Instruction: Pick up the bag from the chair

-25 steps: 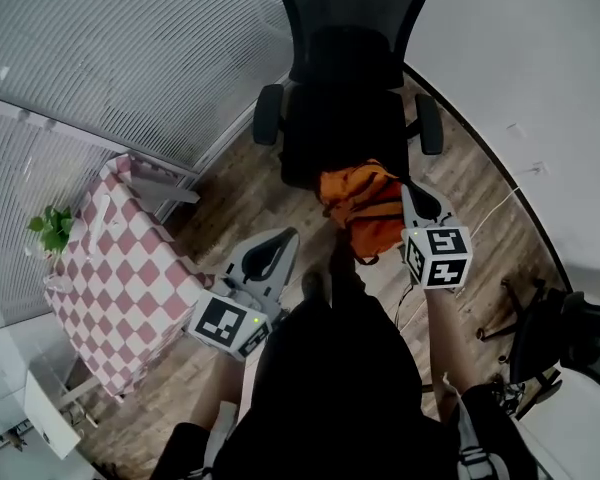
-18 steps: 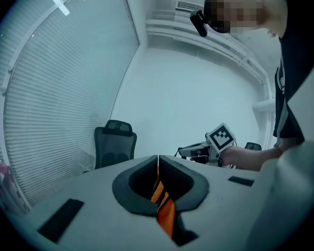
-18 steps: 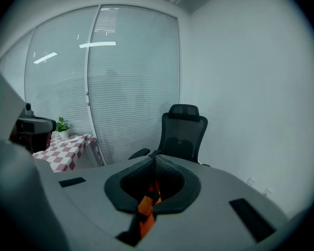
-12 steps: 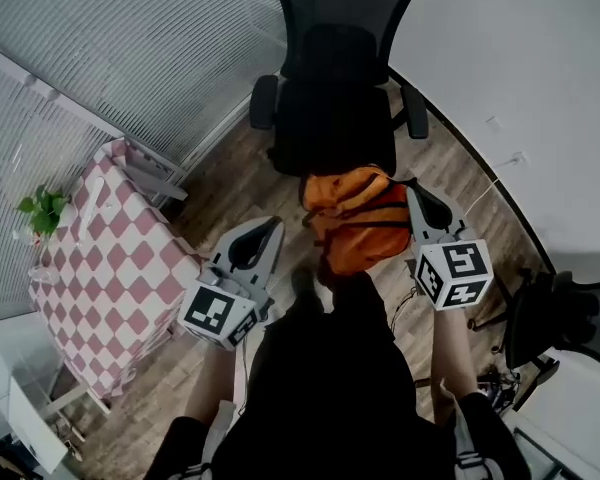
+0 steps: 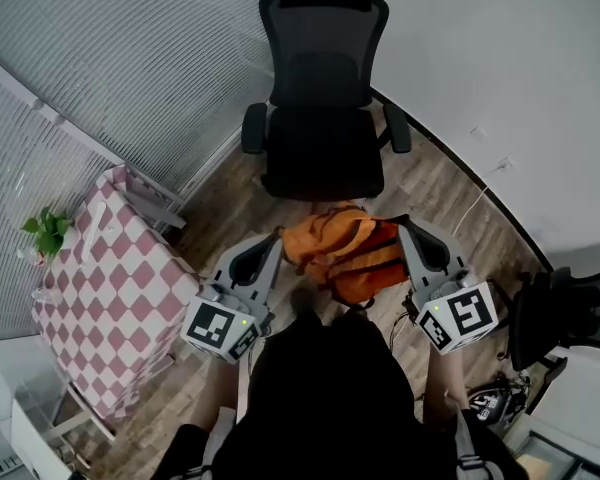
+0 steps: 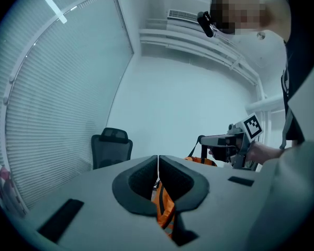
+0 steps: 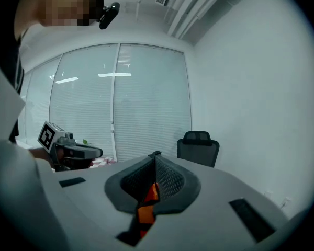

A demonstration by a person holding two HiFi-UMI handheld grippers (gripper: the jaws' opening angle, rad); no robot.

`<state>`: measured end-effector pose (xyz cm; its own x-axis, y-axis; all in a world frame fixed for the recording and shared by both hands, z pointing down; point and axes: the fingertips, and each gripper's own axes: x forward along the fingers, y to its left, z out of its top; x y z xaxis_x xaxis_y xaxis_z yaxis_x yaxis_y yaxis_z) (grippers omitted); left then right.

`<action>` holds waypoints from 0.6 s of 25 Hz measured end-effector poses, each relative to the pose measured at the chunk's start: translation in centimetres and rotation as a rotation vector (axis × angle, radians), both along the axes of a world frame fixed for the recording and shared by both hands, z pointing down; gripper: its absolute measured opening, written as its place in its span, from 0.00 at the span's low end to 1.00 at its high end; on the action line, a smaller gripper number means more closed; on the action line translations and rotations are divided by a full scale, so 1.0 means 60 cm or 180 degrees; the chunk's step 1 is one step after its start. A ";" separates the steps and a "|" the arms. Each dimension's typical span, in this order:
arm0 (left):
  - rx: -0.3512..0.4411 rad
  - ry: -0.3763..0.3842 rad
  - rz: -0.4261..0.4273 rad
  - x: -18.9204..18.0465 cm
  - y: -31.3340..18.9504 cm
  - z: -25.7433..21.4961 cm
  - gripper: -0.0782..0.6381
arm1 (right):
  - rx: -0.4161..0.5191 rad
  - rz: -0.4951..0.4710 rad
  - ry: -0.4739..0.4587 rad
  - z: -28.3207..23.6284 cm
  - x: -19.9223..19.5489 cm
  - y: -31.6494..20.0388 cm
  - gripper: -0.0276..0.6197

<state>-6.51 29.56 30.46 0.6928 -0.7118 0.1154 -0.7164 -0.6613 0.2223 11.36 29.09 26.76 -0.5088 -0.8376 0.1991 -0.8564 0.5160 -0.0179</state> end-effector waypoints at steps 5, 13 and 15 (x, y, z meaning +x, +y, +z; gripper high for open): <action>0.0011 -0.0046 0.0074 0.018 0.016 -0.004 0.16 | -0.0116 -0.0019 -0.0250 0.013 0.013 0.034 0.08; 0.0019 -0.0076 0.0158 0.029 0.037 0.006 0.16 | -0.0118 -0.0043 -0.0486 0.042 0.036 0.079 0.08; 0.0009 -0.0081 0.0179 0.032 0.039 0.009 0.16 | -0.0136 -0.0057 -0.0518 0.042 0.036 0.089 0.08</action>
